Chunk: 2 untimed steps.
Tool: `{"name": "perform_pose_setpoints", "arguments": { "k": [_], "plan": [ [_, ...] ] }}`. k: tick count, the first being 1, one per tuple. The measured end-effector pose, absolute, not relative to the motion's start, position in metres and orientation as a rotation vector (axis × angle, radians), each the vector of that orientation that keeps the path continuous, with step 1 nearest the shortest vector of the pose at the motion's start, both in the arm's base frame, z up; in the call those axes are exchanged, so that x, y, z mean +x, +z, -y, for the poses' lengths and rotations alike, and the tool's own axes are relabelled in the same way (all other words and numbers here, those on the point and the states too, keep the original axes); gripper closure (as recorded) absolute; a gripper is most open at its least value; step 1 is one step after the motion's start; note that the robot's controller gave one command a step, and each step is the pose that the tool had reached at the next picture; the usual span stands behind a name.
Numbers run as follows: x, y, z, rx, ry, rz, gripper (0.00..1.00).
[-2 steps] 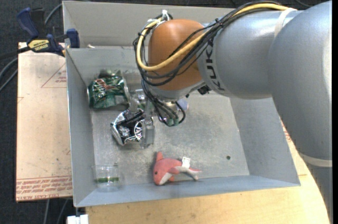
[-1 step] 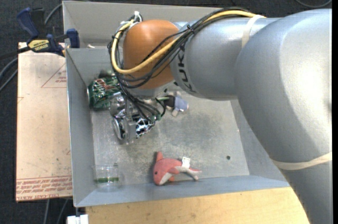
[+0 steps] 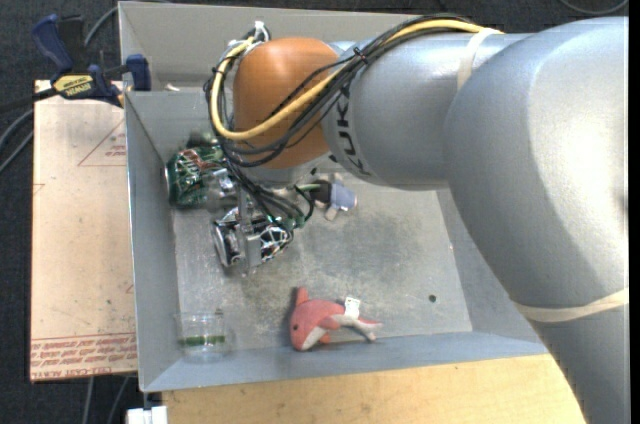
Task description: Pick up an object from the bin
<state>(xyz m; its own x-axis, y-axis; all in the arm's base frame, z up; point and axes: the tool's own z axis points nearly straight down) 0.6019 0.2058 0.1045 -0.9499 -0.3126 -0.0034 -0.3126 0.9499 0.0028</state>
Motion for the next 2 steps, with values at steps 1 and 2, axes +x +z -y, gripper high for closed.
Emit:
{"name": "perform_pose_setpoints", "arguments": {
  "k": [1,2],
  "plan": [
    [0.602,0.104,-0.206,-0.497,0.005,-3.099,0.0],
    [0.619,0.073,-0.163,-0.876,0.006,-3.012,0.0]
  ]
}}
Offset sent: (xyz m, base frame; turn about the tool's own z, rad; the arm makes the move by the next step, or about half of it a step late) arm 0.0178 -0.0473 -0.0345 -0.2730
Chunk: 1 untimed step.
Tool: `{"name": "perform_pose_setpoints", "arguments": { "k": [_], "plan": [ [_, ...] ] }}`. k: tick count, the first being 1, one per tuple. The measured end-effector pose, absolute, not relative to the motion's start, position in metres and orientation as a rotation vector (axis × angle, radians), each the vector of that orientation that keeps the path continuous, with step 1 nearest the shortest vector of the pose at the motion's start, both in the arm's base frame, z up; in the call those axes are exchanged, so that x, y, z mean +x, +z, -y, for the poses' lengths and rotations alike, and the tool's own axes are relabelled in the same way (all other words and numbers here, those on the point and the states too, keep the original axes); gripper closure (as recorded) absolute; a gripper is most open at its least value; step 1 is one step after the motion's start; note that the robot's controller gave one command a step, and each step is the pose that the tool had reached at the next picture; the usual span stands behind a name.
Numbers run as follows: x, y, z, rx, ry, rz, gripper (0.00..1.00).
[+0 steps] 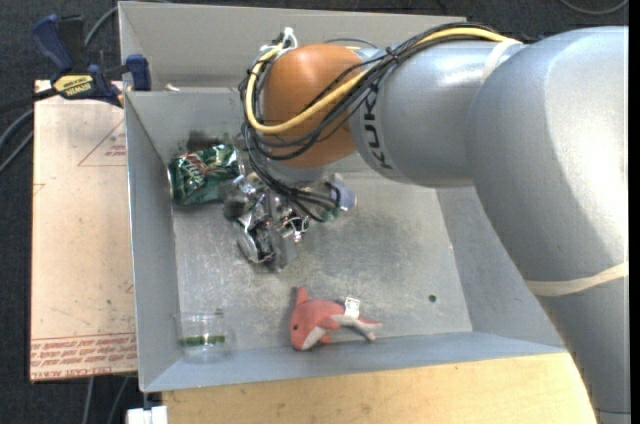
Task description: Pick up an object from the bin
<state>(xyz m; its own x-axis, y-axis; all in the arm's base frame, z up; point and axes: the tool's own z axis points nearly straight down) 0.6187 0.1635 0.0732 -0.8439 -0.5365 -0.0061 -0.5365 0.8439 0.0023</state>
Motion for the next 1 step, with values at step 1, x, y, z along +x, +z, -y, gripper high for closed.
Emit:
{"name": "perform_pose_setpoints", "arguments": {
  "k": [1],
  "plan": [
    [0.6199,0.0711,-0.1539,-0.828,0.01,-3.023,1.0]
  ]
}}
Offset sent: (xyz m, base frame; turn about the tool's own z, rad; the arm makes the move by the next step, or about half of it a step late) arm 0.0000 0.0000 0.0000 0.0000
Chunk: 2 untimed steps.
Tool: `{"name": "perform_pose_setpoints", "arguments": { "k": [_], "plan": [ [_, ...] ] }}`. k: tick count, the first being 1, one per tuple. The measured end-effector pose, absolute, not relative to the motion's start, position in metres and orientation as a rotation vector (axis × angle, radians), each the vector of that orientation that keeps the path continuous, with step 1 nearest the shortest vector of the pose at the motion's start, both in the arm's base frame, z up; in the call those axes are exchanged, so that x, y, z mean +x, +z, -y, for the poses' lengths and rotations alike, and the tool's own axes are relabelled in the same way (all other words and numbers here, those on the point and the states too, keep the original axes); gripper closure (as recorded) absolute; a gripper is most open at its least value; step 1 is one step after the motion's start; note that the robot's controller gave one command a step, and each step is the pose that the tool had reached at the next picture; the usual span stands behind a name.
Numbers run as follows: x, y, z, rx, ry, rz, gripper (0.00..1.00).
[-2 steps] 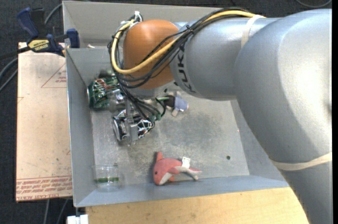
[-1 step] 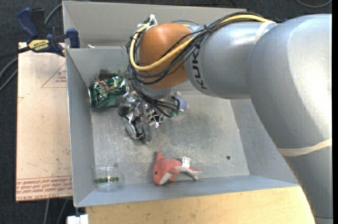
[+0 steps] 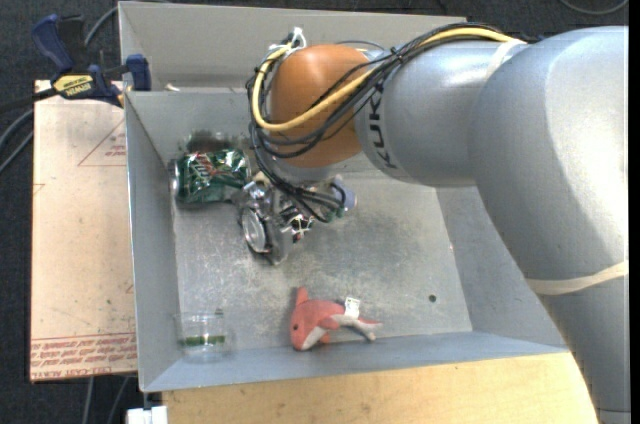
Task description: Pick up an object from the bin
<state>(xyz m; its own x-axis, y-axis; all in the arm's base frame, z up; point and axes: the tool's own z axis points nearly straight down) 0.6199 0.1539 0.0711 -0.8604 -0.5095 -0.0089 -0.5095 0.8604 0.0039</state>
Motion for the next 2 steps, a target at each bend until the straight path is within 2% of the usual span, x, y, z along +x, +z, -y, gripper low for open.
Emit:
{"name": "perform_pose_setpoints", "arguments": {
  "k": [1,2],
  "plan": [
    [0.62,0.0711,-0.1541,-0.828,0.01,-3.022,1.0],
    [0.619,0.0701,-0.1535,-0.83,0.009,-3.026,0.0]
  ]
}}
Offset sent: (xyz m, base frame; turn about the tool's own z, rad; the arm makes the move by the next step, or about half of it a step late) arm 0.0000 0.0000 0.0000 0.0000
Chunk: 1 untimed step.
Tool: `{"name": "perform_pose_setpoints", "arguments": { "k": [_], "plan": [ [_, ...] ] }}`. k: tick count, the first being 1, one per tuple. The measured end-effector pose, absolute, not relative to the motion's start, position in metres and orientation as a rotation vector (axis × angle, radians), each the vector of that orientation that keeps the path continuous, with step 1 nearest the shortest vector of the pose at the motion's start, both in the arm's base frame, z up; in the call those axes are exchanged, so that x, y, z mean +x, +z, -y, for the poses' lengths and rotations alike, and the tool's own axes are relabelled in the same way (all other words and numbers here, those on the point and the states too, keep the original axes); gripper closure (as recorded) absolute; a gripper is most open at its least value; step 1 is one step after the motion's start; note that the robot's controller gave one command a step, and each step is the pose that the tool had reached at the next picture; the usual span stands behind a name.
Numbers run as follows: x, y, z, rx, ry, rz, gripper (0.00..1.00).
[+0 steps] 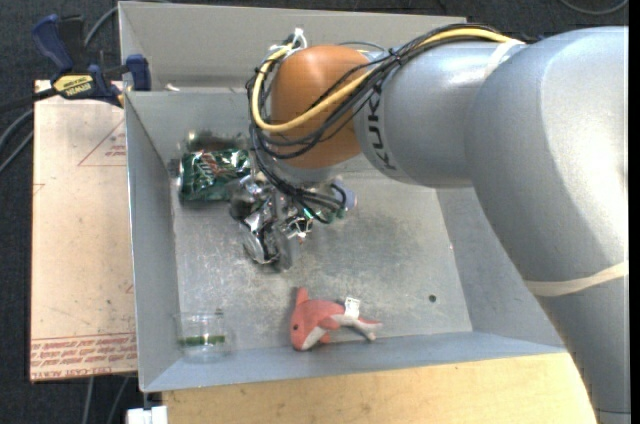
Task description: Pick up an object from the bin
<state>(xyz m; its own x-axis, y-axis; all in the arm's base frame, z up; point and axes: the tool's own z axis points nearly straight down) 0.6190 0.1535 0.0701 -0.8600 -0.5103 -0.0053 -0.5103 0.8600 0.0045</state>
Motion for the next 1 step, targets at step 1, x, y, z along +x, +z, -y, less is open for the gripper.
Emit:
{"name": "perform_pose_setpoints", "arguments": {
  "k": [1],
  "plan": [
    [0.6194,0.0703,-0.153,-0.828,0.008,-3.026,1.0]
  ]
}}
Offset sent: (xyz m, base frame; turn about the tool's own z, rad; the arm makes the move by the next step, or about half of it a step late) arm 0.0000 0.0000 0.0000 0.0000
